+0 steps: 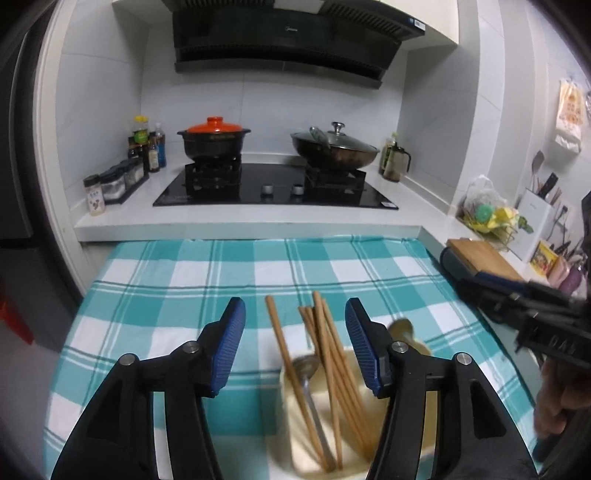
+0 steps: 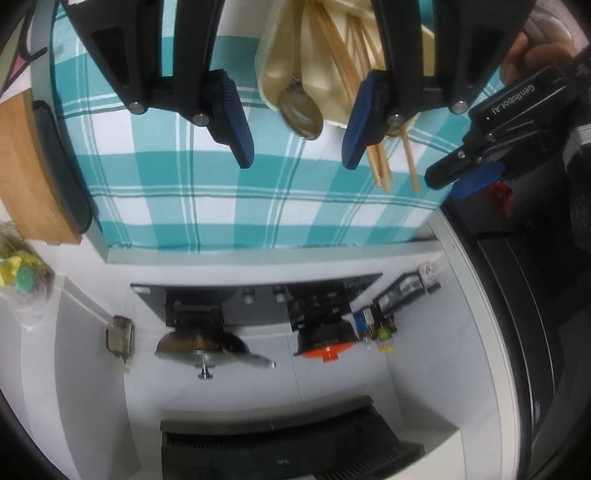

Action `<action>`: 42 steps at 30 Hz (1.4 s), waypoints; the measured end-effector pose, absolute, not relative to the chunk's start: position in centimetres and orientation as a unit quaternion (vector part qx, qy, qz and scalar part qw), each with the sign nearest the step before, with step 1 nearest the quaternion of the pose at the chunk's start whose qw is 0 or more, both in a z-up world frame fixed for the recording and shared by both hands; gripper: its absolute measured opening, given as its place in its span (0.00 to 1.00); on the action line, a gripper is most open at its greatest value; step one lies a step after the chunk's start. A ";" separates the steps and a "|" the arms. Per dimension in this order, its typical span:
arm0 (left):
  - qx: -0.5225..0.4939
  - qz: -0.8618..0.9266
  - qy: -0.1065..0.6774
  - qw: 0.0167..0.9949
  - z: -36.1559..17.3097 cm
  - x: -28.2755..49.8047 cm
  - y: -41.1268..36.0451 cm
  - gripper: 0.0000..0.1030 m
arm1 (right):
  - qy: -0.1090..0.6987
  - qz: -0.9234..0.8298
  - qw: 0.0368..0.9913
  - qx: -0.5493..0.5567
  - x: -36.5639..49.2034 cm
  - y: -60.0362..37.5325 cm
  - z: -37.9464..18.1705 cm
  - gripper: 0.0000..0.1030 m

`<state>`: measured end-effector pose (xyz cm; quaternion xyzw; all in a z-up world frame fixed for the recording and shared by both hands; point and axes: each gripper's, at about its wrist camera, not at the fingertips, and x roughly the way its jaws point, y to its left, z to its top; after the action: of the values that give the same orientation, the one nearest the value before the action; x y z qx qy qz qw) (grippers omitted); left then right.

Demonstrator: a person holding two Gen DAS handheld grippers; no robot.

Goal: Organize utensils
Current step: 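Carry the spoon and chopstick over the cream box and release both into it, then withdraw both open tools from the box toward the last chopsticks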

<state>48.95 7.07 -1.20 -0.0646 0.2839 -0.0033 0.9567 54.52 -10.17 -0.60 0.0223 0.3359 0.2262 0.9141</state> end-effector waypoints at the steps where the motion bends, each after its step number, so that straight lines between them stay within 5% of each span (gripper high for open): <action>1: -0.065 -0.006 0.289 0.955 -1.0 47.9 7.4 0.62 | 0.327 0.226 0.918 0.019 53.7 -10.5 0.2 0.49; 8: -0.048 -0.034 0.360 0.931 -3.7 36.6 8.9 0.74 | 0.317 0.224 0.921 -0.021 45.0 -13.8 2.1 0.49; 15: -0.078 -0.048 0.422 0.902 -11.8 27.3 6.2 0.75 | 0.369 0.196 0.907 -0.060 34.6 -17.6 -5.8 0.49; 22: -0.086 -0.086 0.456 0.882 -15.9 28.3 -0.1 0.75 | 0.448 0.164 0.879 -0.008 29.7 -18.4 -15.5 0.49; 42: 0.002 -0.058 0.470 0.881 -19.8 31.5 -6.0 0.75 | 0.409 0.106 0.906 0.027 24.6 -20.5 -17.0 0.49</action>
<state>31.46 -6.01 -19.78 0.0021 0.4698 -0.0578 0.8809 24.61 -20.51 -17.01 0.0273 0.4088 0.1059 0.9061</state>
